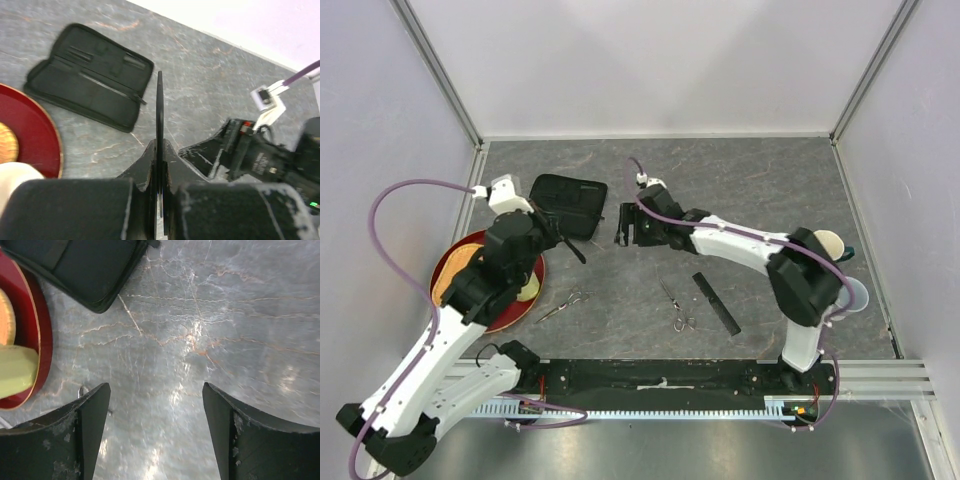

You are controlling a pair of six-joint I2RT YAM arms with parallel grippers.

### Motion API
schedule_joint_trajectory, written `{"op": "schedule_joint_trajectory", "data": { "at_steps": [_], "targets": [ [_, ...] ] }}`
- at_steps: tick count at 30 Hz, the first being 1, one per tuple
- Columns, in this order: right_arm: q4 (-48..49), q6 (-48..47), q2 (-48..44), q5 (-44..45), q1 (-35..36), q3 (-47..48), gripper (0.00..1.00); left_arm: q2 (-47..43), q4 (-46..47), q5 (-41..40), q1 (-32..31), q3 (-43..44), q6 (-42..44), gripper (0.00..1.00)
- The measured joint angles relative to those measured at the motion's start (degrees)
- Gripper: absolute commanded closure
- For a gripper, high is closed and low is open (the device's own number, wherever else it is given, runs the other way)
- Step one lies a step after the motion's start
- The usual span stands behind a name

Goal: Sort the hair-cutting tools

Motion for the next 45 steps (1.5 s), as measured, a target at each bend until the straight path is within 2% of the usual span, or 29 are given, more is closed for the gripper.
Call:
{"op": "schedule_joint_trajectory", "data": {
  "at_steps": [3,11,17,21,24,27,28,30,31,34,36,41,45],
  "targets": [
    [7.06,4.9,5.92,-1.25,0.04,-0.59,0.17,-2.32,-2.58,-2.64,0.0,0.96,1.29,0.98],
    [25.83,18.47,13.27,-1.44,0.15,-0.31,0.23,-4.26,-5.62,-3.41,-0.02,1.27,3.52,0.98],
    [26.47,26.64,23.91,-2.1,0.17,7.56,0.24,-4.79,-5.79,-2.95,-0.02,1.53,4.09,0.98],
    [27.02,30.23,25.44,-2.16,0.26,8.94,0.27,-5.55,-5.9,-2.84,0.0,1.55,4.11,0.98],
    [27.98,32.52,27.41,-1.99,0.33,10.58,0.33,-5.73,-6.01,-2.82,-0.02,1.7,4.28,0.98],
    [29.51,35.32,29.9,-2.21,0.33,12.57,0.45,-5.84,-6.08,-2.82,-0.02,1.75,4.5,0.98],
    [29.57,35.98,30.64,-2.21,0.33,13.35,0.53,-5.86,-6.1,-2.82,-0.02,1.75,4.55,0.98],
    [29.9,37.46,32.33,-2.43,0.31,14.95,0.62,-5.88,-6.1,-2.82,0.0,1.77,4.59,0.98],
    [29.94,37.99,32.89,-2.54,0.33,15.21,0.72,-5.88,-6.1,-2.82,-0.02,1.77,4.63,0.98],
    [29.11,38.91,33.18,-2.14,0.31,15.21,0.9,-5.88,-6.1,-2.82,-0.02,1.77,4.74,0.98],
    [29.42,39.56,33.14,-1.33,0.2,14.47,0.97,-5.88,-6.12,-2.8,-0.02,1.75,4.76,0.98],
    [33.48,39.17,28.83,-0.04,-0.96,5.84,1.0,-5.55,-6.12,-2.54,-0.02,1.77,4.76,0.98],
    [34.97,35.85,22.01,-1.36,-5.44,-3.93,1.0,-4.87,-6.12,-1.81,-0.02,1.77,4.74,0.98]
  ]
}}
